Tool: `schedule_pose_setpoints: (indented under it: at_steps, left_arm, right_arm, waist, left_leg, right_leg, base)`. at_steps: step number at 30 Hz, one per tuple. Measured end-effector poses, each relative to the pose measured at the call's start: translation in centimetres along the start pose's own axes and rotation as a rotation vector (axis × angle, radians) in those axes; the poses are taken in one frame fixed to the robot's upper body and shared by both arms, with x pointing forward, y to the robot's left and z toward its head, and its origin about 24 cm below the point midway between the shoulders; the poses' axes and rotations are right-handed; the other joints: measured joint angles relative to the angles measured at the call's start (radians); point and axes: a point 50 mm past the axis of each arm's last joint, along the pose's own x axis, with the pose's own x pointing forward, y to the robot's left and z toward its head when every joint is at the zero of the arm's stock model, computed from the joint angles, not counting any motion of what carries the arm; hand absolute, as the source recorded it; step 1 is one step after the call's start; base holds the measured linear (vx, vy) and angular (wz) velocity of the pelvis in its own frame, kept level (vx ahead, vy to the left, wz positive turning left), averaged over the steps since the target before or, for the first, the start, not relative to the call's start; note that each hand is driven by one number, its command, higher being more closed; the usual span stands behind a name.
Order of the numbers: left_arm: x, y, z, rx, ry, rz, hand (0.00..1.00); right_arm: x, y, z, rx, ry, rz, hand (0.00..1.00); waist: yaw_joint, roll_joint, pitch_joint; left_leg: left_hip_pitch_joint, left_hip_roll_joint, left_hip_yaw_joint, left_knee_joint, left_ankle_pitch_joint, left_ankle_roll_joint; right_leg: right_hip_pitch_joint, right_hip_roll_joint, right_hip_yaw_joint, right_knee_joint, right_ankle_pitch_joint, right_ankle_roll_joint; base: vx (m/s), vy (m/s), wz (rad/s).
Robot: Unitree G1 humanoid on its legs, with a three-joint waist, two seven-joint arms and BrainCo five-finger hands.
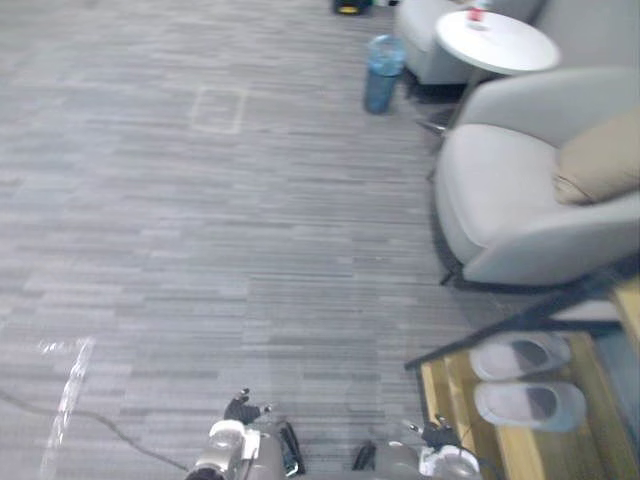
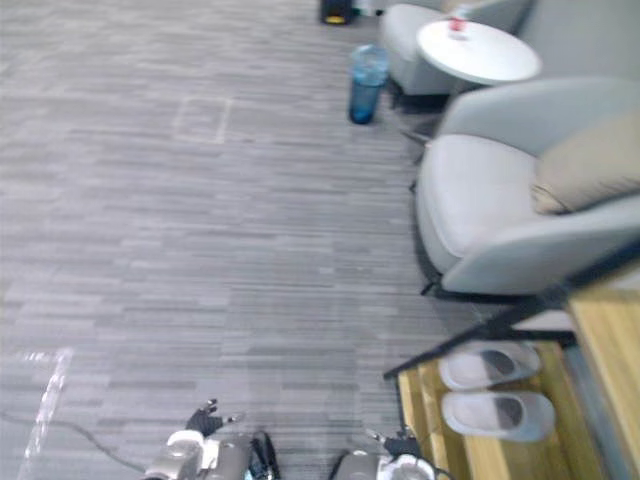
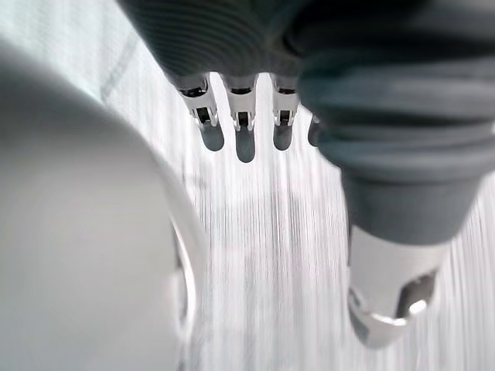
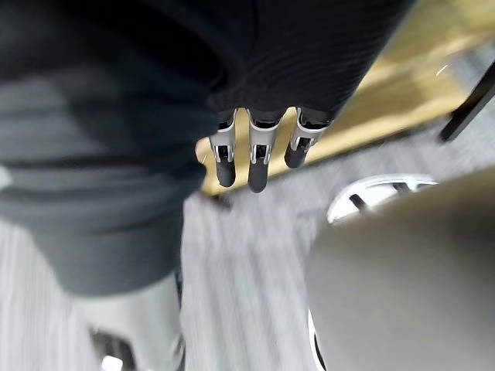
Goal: Organize the slippers on the shoe rack
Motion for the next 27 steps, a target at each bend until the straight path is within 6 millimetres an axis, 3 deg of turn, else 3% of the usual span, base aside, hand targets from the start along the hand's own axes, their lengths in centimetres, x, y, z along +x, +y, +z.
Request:
schedule_pose_setpoints:
  at_steps: [2,5,6,7,8,9,10,11,12,13,14,16,17,18,20,21,22,23,24,25,26,27]
  left_arm:
    - [-0.1,0.2,-0.4,-0.009,0.011,0.004,0.00]
    - [0.0,-0.1,0.0,-0.012,0.000,-0.001,0.00]
    - [0.0,-0.1,0.2,-0.013,-0.005,-0.002,0.00]
    - [0.0,-0.1,0.0,-0.013,-0.003,-0.003,0.00]
    - [0.0,-0.1,0.1,-0.010,-0.004,-0.003,0.00]
    - [0.0,-0.2,0.2,-0.012,-0.008,-0.004,0.00]
    - [0.0,-0.6,0.1,-0.036,-0.004,-0.006,0.00]
    - [-0.1,-0.7,0.1,-0.072,-0.001,0.000,0.00]
    - [-0.1,-0.8,-0.2,-0.089,0.007,0.004,0.00]
    - [-0.3,-0.9,-0.7,-0.138,0.027,0.013,0.00]
    - [-0.5,-0.8,-1.1,-0.190,0.031,0.030,0.00]
    - [-0.4,0.1,-0.2,-0.222,-0.013,0.060,0.00]
    - [-0.4,0.2,0.0,-0.224,-0.022,0.062,0.00]
    - [-0.3,0.4,0.8,-0.225,-0.056,0.066,0.00]
    - [-0.3,0.2,1.3,-0.226,-0.074,0.061,0.00]
    - [-0.3,-0.3,1.0,-0.214,-0.063,0.049,0.00]
    - [-0.4,-0.5,0.6,-0.202,-0.050,0.040,0.00]
    - [-0.2,-0.4,0.8,-0.180,-0.052,0.038,0.00]
    - [0.0,0.0,0.9,-0.161,-0.043,0.048,0.00]
    - [0.0,0.1,0.9,-0.159,-0.042,0.048,0.00]
    - [0.0,0.4,0.7,-0.155,-0.035,0.055,0.00]
    - [0.0,0.6,0.6,-0.150,-0.032,0.064,0.00]
  right_arm:
    - [0.2,0.4,0.7,-0.023,-0.017,0.017,0.00]
    - [0.4,0.5,1.7,-0.021,-0.045,0.020,0.00]
    - [0.6,0.4,2.2,-0.023,-0.064,0.018,0.00]
    - [0.6,0.3,2.6,-0.026,-0.078,0.015,0.00]
    - [0.6,0.2,2.4,-0.026,-0.075,0.013,0.00]
    - [0.6,-0.3,2.3,-0.018,-0.070,-0.001,0.00]
    - [0.6,-0.4,2.3,-0.025,-0.068,-0.004,0.00]
    - [0.6,-0.4,2.4,-0.029,-0.070,-0.003,0.00]
    - [0.6,-0.2,2.4,-0.034,-0.072,0.004,0.00]
    - [0.5,0.1,2.3,-0.042,-0.068,0.014,0.00]
    - [0.4,0.7,2.0,-0.057,-0.062,0.032,0.00]
    - [0.3,1.4,2.5,-0.057,-0.083,0.050,0.00]
    - [0.2,1.6,2.5,-0.052,-0.089,0.056,0.00]
    - [0.1,2.3,2.7,-0.046,-0.101,0.072,0.00]
    - [0.1,2.4,2.7,-0.045,-0.101,0.076,0.00]
    - [0.2,2.0,2.4,-0.044,-0.087,0.064,0.00]
    - [0.2,1.5,2.1,-0.051,-0.072,0.052,0.00]
    - [0.2,1.7,1.4,-0.054,-0.040,0.053,0.00]
    - [0.2,1.7,0.5,-0.057,0.004,0.052,0.00]
    - [0.2,1.6,0.5,-0.056,0.008,0.050,0.00]
    - [0.1,1.3,0.0,-0.051,0.025,0.041,0.00]
    - [0.1,1.3,-0.1,-0.047,0.031,0.038,0.00]
  waist:
    - [0.000,0.002,0.000]
    - [-0.008,0.024,0.016]
    - [-0.024,0.036,0.025]
    - [-0.040,0.044,0.030]
    - [-0.045,0.045,0.029]
    - [-0.051,0.028,0.030]
    - [-0.050,0.042,0.024]
    - [-0.029,0.049,0.022]
    - [-0.029,0.049,0.022]
    - [-0.032,0.053,0.026]
    - [-0.025,0.057,0.027]
    - [0.011,0.048,0.032]
    - [0.018,0.043,0.034]
    - [0.025,0.020,0.033]
    - [0.029,0.025,0.029]
    - [0.030,0.043,0.018]
    - [0.034,0.059,0.010]
    - [0.040,0.041,0.009]
    - [0.023,0.013,-0.003]
    - [0.022,0.011,-0.004]
    - [0.022,-0.002,-0.010]
    - [0.022,-0.012,-0.010]
  left_leg:
    - [0.077,-0.045,-0.025,-0.122,0.046,0.030]
    - [0.180,-0.068,-0.068,-0.264,0.083,0.035]
    - [0.229,-0.069,-0.095,-0.311,0.087,0.031]
    - [0.275,-0.076,-0.137,-0.341,0.084,0.024]
    - [0.286,-0.086,-0.157,-0.344,0.079,0.016]
    - [0.324,-0.103,-0.192,-0.340,0.067,-0.004]
    - [0.333,-0.095,-0.200,-0.331,0.062,-0.013]
    - [0.304,-0.094,-0.185,-0.249,0.076,-0.038]
    - [0.272,-0.091,-0.154,-0.165,0.088,-0.057]
    - [0.199,-0.058,-0.095,0.046,0.113,-0.097]
    - [0.099,0.022,-0.018,0.307,0.145,-0.105]
    - [0.004,0.157,0.083,0.539,0.099,-0.055]
    - [-0.030,0.186,0.098,0.550,0.083,-0.051]
    - [-0.121,0.220,0.120,0.492,0.055,-0.060]
    - [-0.189,0.213,0.122,0.294,0.064,-0.080]
    - [-0.200,0.173,0.066,0.026,0.140,-0.120]
    - [-0.203,0.159,0.010,-0.117,0.212,-0.131]
    - [-0.203,0.125,-0.001,-0.098,0.257,-0.079]
    - [-0.200,0.072,0.001,-0.080,0.200,-0.056]
    - [-0.200,0.068,-0.001,-0.076,0.197,-0.051]
    - [-0.188,0.058,0.011,-0.056,0.175,-0.012]
    - [-0.157,0.053,0.026,-0.061,0.153,0.000]
  right_leg:
    - [-0.076,0.085,0.092,-0.001,-0.013,0.018]
    - [-0.143,0.205,0.108,-0.144,-0.001,0.004]
    - [-0.160,0.256,0.111,-0.214,0.034,-0.010]
    - [-0.168,0.296,0.115,-0.314,0.111,-0.038]
    - [-0.170,0.302,0.117,-0.341,0.144,-0.062]
    - [-0.177,0.292,0.113,-0.327,0.210,-0.163]
    - [-0.164,0.284,0.094,-0.317,0.188,-0.159]
    - [-0.133,0.272,0.087,-0.327,0.169,-0.180]
    - [-0.111,0.264,0.086,-0.338,0.159,-0.175]
    - [-0.046,0.262,0.084,-0.382,0.149,-0.167]
    - [0.030,0.269,0.087,-0.426,0.141,-0.166]
    - [0.145,0.273,0.104,-0.471,0.121,-0.177]
    - [0.181,0.263,0.104,-0.494,0.118,-0.173]
    - [0.254,0.229,0.104,-0.552,0.101,-0.147]
    - [0.307,0.193,0.102,-0.599,0.079,-0.114]
    - [0.338,0.175,0.106,-0.628,0.065,-0.090]
    - [0.351,0.176,0.115,-0.651,0.058,-0.079]
    - [0.383,0.152,0.137,-0.674,0.038,-0.058]
    - [0.366,0.101,0.149,-0.618,0.063,-0.024]
    - [0.361,0.097,0.155,-0.602,0.065,-0.022]
    - [0.323,0.082,0.191,-0.494,0.069,-0.014]
    - [0.277,0.073,0.229,-0.365,0.088,0.019]
  base:
    - [0.32,0.195,0.50]
    - [0.35,0.125,0.37]
    - [0.49,0.110,0.78]
    - [0.45,0.075,0.85]
    - [0.51,0.051,1.12]
    - [0.56,0.030,0.77]
    - [0.68,0.031,0.70]
    - [0.56,0.017,0.33]
    - [0.57,0.003,0.44]
    - [0.46,-0.010,0.38]
    - [0.67,0.020,0.23]
    - [0.56,0.053,-0.11]
    - [0.48,0.076,-0.08]
    - [0.47,0.095,-0.02]
    - [0.46,0.147,-0.04]
    - [0.48,0.202,-0.14]
    - [0.50,0.278,-0.18]
    - [0.66,0.386,0.16]
    - [0.55,0.329,0.26]
    - [0.58,0.315,0.36]
    - [0.48,0.228,0.00]
    - [0.61,0.270,-0.20]
